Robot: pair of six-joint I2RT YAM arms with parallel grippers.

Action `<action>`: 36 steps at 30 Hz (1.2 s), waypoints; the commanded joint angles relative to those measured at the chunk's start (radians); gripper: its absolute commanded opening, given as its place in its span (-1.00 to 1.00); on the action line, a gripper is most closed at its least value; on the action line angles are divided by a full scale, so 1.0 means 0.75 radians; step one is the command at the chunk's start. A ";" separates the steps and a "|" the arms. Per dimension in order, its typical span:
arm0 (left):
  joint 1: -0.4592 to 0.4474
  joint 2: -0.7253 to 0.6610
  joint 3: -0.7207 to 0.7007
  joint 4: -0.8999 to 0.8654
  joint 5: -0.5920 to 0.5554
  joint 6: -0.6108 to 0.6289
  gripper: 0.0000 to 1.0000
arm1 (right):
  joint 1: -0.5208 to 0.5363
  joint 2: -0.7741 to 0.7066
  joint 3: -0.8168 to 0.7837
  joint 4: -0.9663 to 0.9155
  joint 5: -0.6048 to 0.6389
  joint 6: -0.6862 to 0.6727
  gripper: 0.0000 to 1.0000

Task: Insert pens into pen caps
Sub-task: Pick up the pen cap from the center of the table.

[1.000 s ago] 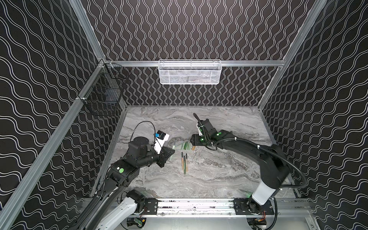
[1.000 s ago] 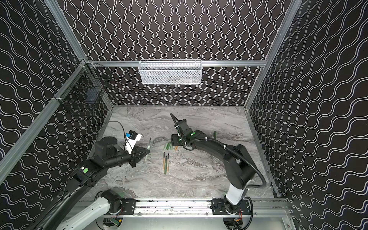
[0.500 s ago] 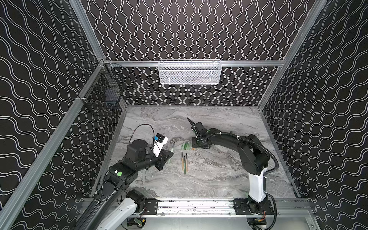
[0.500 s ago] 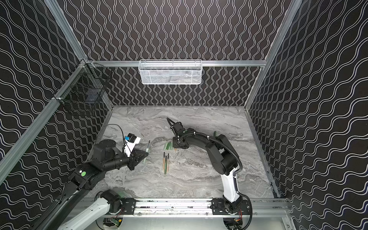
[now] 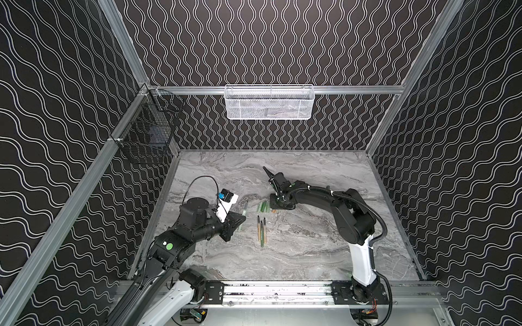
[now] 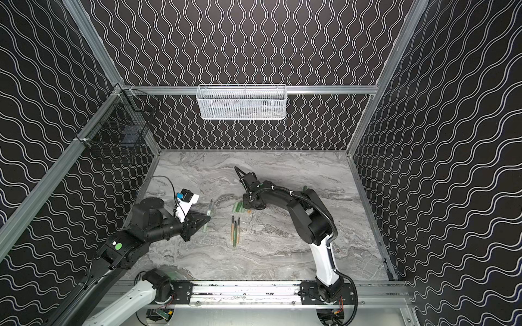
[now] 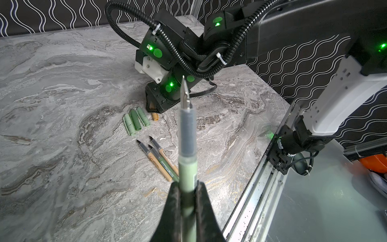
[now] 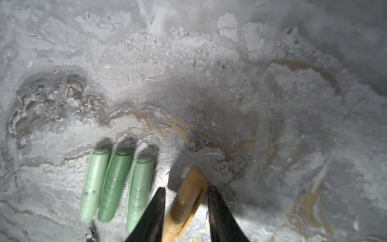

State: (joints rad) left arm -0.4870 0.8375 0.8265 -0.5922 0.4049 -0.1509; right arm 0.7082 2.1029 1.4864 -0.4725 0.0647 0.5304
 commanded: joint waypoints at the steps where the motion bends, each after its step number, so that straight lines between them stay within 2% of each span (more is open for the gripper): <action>1: 0.005 0.002 -0.001 0.045 0.016 0.021 -1.00 | 0.017 0.021 0.034 -0.085 0.060 -0.007 -0.33; 15: 0.015 0.001 -0.003 0.052 0.028 0.018 -1.00 | 0.041 0.008 0.049 -0.134 0.126 -0.057 -0.63; 28: 0.028 0.022 -0.004 0.071 0.064 0.009 -1.00 | 0.060 -0.082 0.005 -0.164 0.170 -0.099 -0.74; 36: 0.029 0.065 -0.006 0.106 0.118 -0.024 -1.00 | 0.056 -0.179 -0.078 -0.113 0.140 -0.128 -0.74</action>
State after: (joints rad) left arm -0.4675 0.8757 0.8246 -0.5674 0.4614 -0.1539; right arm 0.7509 1.9793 1.4349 -0.5640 0.1730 0.4515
